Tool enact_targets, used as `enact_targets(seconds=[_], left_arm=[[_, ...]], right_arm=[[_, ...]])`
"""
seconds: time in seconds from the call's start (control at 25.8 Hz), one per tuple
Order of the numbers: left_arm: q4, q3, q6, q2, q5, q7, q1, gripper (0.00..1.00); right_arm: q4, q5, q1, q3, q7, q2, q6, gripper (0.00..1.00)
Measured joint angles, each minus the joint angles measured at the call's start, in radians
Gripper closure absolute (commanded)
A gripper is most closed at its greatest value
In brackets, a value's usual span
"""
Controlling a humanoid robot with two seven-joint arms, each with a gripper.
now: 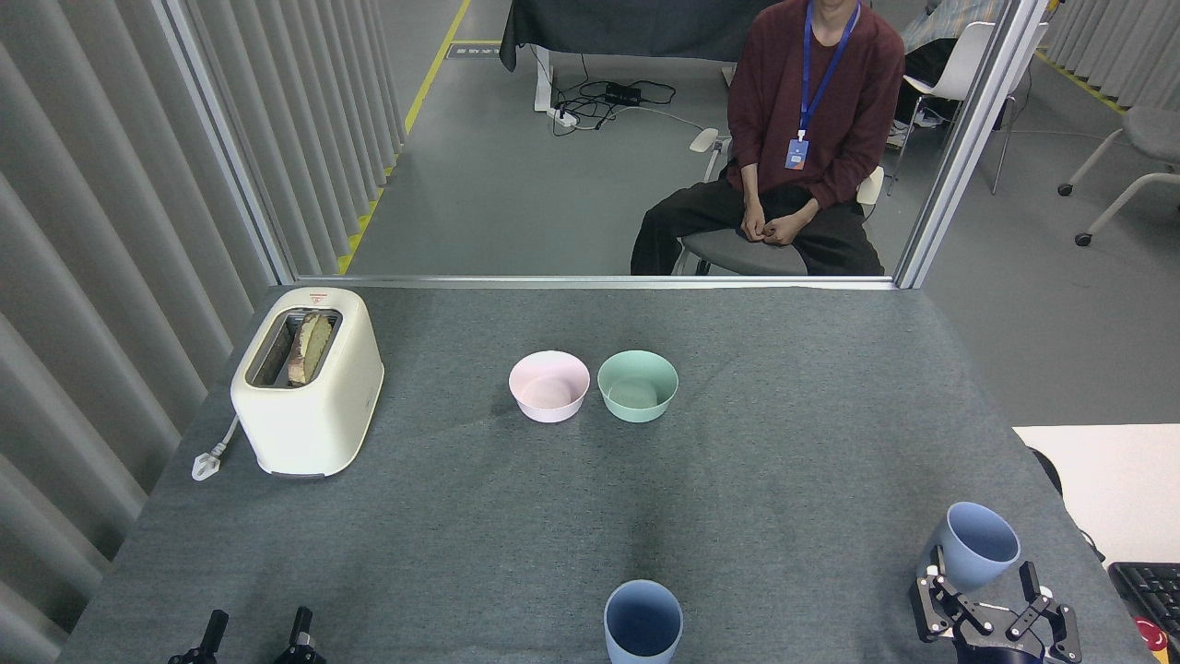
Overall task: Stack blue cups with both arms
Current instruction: 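Reach the right gripper to the other blue cup and grasp it, then lift the blue cup with the right gripper and move it over the placed cup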
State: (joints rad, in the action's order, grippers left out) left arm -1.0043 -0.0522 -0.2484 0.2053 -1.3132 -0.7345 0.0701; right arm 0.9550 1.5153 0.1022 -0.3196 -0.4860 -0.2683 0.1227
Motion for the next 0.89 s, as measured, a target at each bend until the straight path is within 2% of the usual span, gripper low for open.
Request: enact_targets(seconds=[0.31, 0.35, 0.43, 0.47, 0.5, 0.62, 0.74, 0.89], left_arm=[[0.000, 0.001, 0.000, 0.000, -0.001, 0.000, 0.000, 0.00], [0.000, 0.001, 0.000, 0.000, -0.001, 0.000, 0.001, 0.00], [0.001, 0.001, 0.000, 0.000, -0.002, -0.002, 0.001, 0.00], [0.001, 0.001, 0.000, 0.000, -0.002, -0.002, 0.001, 0.00], [0.001, 0.001, 0.000, 0.001, -0.002, -0.003, 0.001, 0.00], [0.002, 0.001, 0.000, 0.000, -0.003, -0.007, 0.004, 0.00], [0.001, 0.002, 0.000, 0.000, -0.004, -0.012, 0.013, 0.00], [0.000, 0.002, 0.000, 0.000, -0.006, -0.019, 0.020, 0.00]], right_arm=[[-0.096, 0.006, 0.079, 0.015, -0.005, 0.000, -0.010, 0.01], [-0.104, 0.007, 0.088, 0.022, -0.006, 0.000, -0.015, 0.13], [-0.117, 0.007, 0.100, 0.039, -0.008, 0.000, -0.027, 0.55], [-0.120, 0.007, 0.104, 0.045, -0.008, 0.000, -0.030, 0.69], [-0.122, 0.008, 0.106, 0.052, -0.009, -0.001, -0.032, 0.75], [-0.117, 0.008, 0.106, 0.074, -0.013, 0.001, -0.035, 0.79], [-0.022, 0.006, 0.057, 0.129, -0.033, 0.007, -0.001, 0.82], [0.285, 0.003, -0.090, 0.227, -0.042, 0.015, 0.085, 0.86]])
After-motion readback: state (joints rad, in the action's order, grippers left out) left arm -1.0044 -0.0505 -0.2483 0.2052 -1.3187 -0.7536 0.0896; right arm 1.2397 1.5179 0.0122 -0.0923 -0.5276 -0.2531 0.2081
